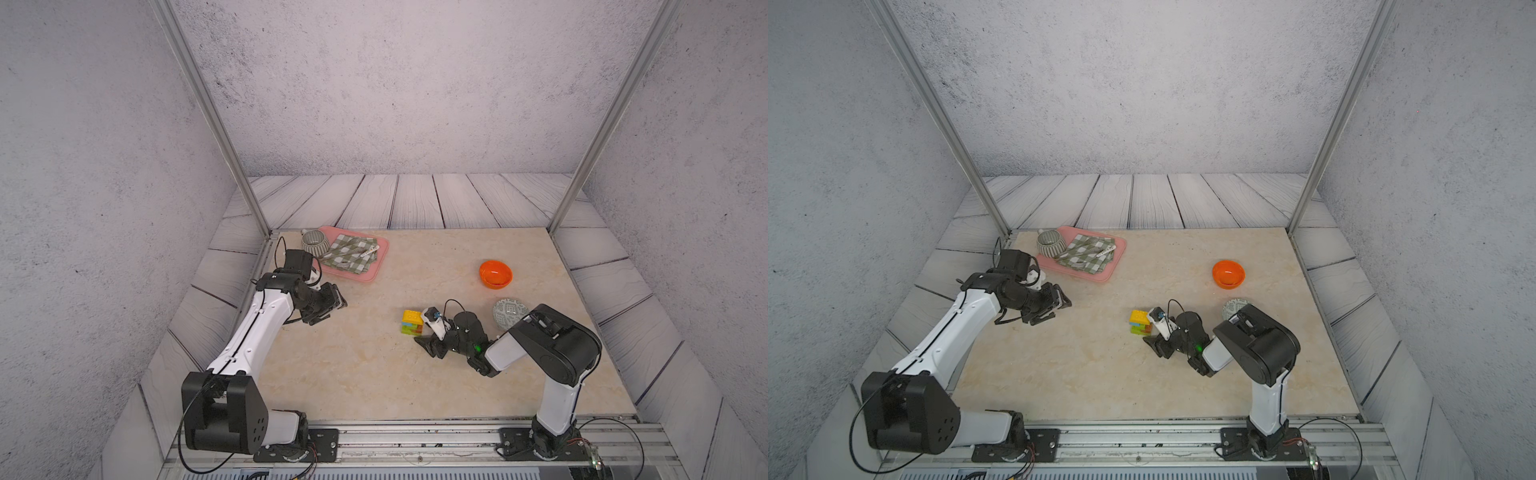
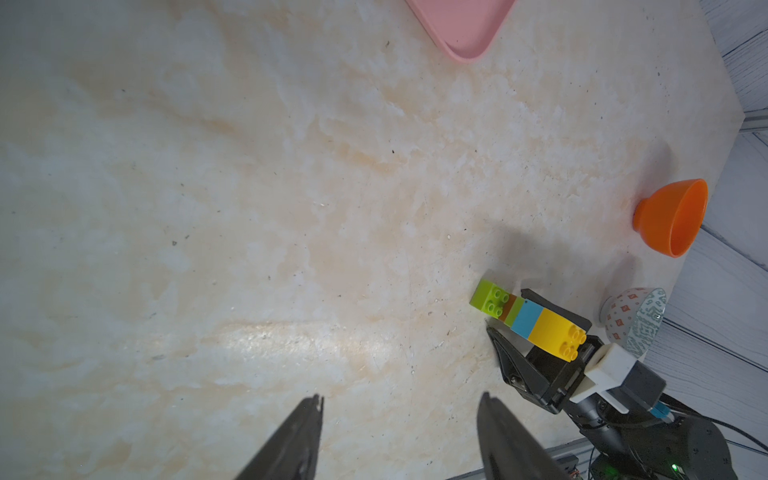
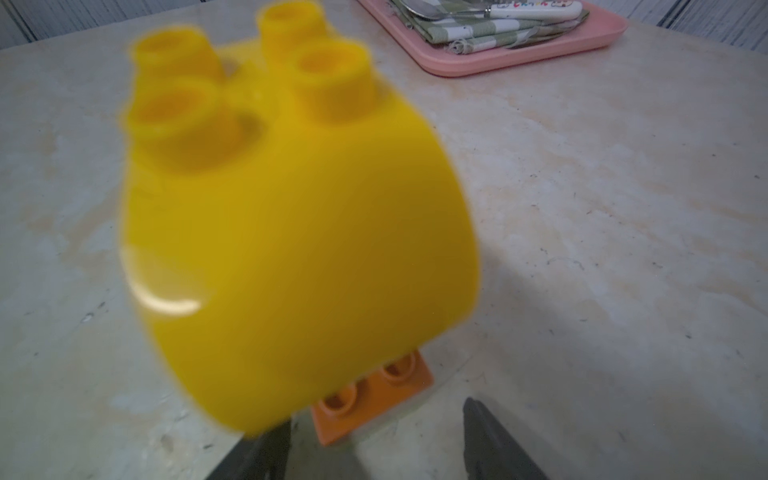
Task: Assemble the letter s with lego
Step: Pick up the lego brick from the center of the board.
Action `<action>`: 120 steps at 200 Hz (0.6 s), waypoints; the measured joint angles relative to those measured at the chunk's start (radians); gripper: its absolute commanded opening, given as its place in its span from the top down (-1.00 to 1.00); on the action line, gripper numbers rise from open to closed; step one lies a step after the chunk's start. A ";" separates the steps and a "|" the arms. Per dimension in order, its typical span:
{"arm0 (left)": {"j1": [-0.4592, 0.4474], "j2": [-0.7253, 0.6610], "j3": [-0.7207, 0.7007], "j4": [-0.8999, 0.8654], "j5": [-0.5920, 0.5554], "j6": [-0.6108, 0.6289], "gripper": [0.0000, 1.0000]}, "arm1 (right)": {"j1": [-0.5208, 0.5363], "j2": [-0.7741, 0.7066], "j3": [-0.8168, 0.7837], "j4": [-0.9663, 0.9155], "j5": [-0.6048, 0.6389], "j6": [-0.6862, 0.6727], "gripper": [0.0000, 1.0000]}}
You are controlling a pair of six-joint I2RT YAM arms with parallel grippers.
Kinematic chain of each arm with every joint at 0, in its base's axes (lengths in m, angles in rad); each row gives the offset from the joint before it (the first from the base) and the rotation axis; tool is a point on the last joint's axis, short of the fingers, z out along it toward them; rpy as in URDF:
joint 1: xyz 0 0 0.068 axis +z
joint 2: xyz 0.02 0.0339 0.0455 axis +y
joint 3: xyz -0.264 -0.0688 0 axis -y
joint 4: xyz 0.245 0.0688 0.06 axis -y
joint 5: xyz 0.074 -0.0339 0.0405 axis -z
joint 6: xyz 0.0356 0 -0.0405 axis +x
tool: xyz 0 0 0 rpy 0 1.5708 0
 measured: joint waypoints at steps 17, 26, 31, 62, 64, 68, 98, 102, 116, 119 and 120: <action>0.000 0.000 0.000 0.000 -0.001 0.000 -0.29 | -0.003 0.009 0.016 -0.008 -0.021 -0.010 -0.44; 0.000 0.000 0.000 0.000 -0.002 0.000 -0.29 | -0.003 0.014 0.029 -0.016 -0.031 -0.017 -0.45; 0.000 0.000 0.000 0.000 -0.002 0.000 -0.29 | -0.003 0.019 0.037 -0.018 -0.037 -0.020 -0.45; 0.000 0.000 0.000 0.000 -0.003 0.000 -0.29 | -0.003 0.038 0.061 -0.024 -0.069 -0.039 -0.40; 0.000 0.000 0.000 0.000 -0.003 0.000 -0.29 | -0.003 0.039 0.062 -0.024 -0.071 -0.039 -0.38; 0.000 0.000 0.000 0.000 -0.003 0.000 -0.29 | -0.003 0.039 0.064 -0.027 -0.076 -0.041 -0.35; 0.000 0.000 0.000 0.000 -0.003 0.000 -0.29 | -0.004 0.052 0.069 -0.018 -0.114 -0.037 0.04; 0.000 0.000 0.000 0.000 -0.003 0.000 -0.29 | -0.004 0.054 0.069 -0.013 -0.117 -0.038 0.07; 0.000 0.000 0.000 0.000 -0.003 0.000 -0.29 | -0.004 0.061 0.068 -0.002 -0.128 -0.029 0.14; 0.000 0.000 0.000 0.000 -0.003 0.000 -0.29 | -0.004 0.062 0.068 0.001 -0.130 -0.025 0.17; 0.000 0.000 0.000 0.000 -0.003 0.000 -0.29 | -0.004 0.063 0.068 0.002 -0.130 -0.024 0.17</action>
